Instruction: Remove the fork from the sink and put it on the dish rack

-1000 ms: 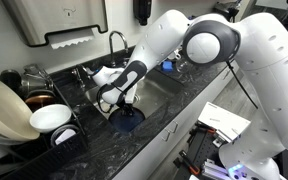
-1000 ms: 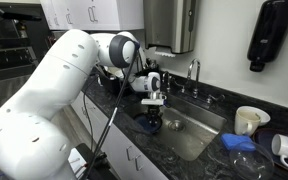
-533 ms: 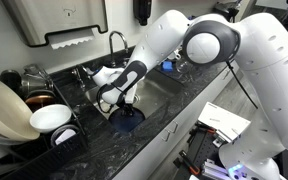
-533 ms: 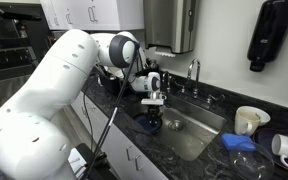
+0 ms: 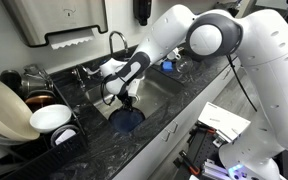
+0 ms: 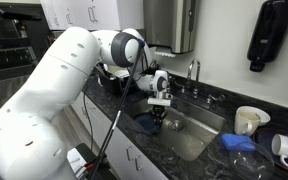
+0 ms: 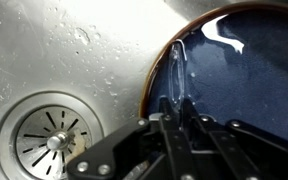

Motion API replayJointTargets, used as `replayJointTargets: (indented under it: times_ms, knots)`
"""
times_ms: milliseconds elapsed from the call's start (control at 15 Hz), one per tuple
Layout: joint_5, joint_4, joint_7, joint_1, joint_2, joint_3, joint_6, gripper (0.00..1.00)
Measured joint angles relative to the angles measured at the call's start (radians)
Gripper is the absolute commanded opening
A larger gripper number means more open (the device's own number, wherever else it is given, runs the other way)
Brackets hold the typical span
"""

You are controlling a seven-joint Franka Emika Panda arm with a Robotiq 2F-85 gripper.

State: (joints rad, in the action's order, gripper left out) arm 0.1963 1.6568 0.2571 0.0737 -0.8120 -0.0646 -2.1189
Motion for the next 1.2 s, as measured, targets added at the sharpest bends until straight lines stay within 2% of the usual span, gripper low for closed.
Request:
replayJointTargets:
  times_ms: [400,600,867,1200]
  knots:
    - [-0.091,0.058,0.159,-0.100,0.052,-0.047,-0.039,0.04]
    - [-0.122,0.095,0.219,-0.125,0.080,-0.076,-0.109,0.04]
    - [-0.178,0.189,0.304,-0.162,0.127,-0.133,-0.338,0.04]
    - [-0.261,0.327,0.430,-0.250,0.187,-0.236,-0.620,0.04]
